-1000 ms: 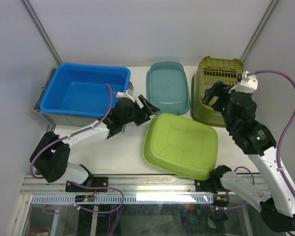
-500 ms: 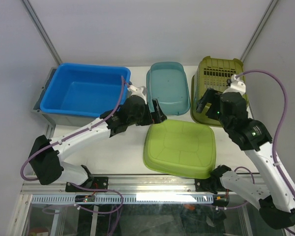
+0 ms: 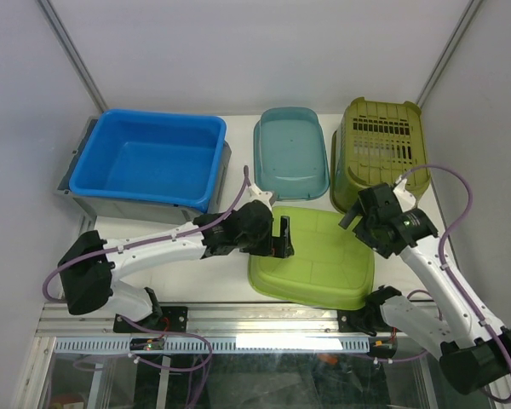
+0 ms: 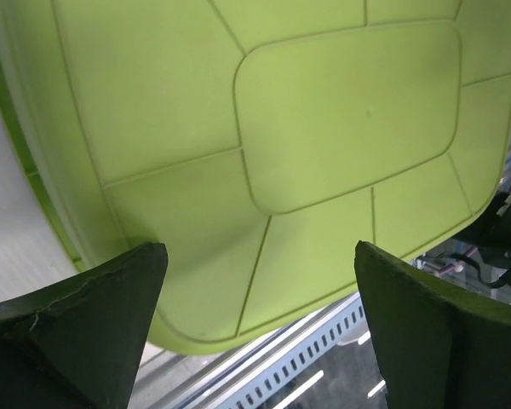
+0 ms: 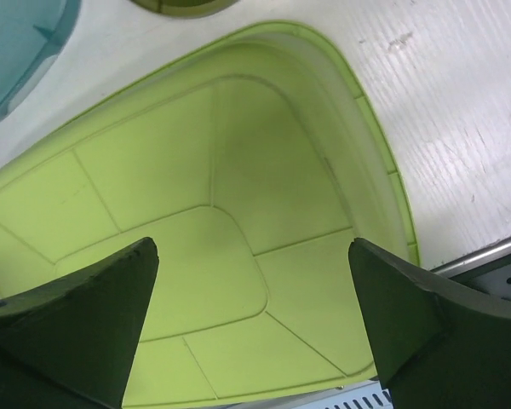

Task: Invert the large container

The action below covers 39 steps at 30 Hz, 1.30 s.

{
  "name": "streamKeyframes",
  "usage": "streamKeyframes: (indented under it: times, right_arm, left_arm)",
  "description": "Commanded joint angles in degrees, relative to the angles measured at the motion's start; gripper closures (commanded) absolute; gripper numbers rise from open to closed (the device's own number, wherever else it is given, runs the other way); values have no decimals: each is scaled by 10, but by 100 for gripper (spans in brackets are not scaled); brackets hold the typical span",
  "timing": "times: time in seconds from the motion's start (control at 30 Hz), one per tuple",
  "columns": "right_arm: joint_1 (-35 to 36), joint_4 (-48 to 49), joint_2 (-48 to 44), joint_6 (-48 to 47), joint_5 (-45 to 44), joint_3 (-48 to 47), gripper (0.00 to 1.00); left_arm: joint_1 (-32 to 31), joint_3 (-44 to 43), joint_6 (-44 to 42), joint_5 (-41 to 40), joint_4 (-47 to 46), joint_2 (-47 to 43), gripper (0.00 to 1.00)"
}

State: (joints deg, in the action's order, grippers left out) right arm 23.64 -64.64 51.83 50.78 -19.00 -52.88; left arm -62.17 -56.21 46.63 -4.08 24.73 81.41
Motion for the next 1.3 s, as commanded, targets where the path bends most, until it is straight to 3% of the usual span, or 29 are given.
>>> streamKeyframes:
  times: [0.0, 0.37, 0.77, 0.97, 1.1, 1.27]
  right_arm:
    - [-25, -4, 11, 51, -6, 29, 1]
    - [-113, 121, 39, 7, 83, 116, 1]
    - [-176, 230, 112, 3, 49, 107, 3]
    - [-182, 266, 129, -32, 16, 82, 3]
    - [-183, 237, 110, -55, 1, 43, 1]
    - [-183, 217, 27, -102, -23, 16, 1]
  left_arm:
    - [0, 13, -2, 3, 7, 34, 1]
    - [1, 32, 2, 76, -93, 117, 1]
    - [9, -134, -53, 116, -122, 289, 1]
    - [13, -171, -71, 118, -99, 269, 1]
    - [10, -175, -71, 120, -67, 195, 1]
    - [19, -146, -55, 35, 7, 91, 1]
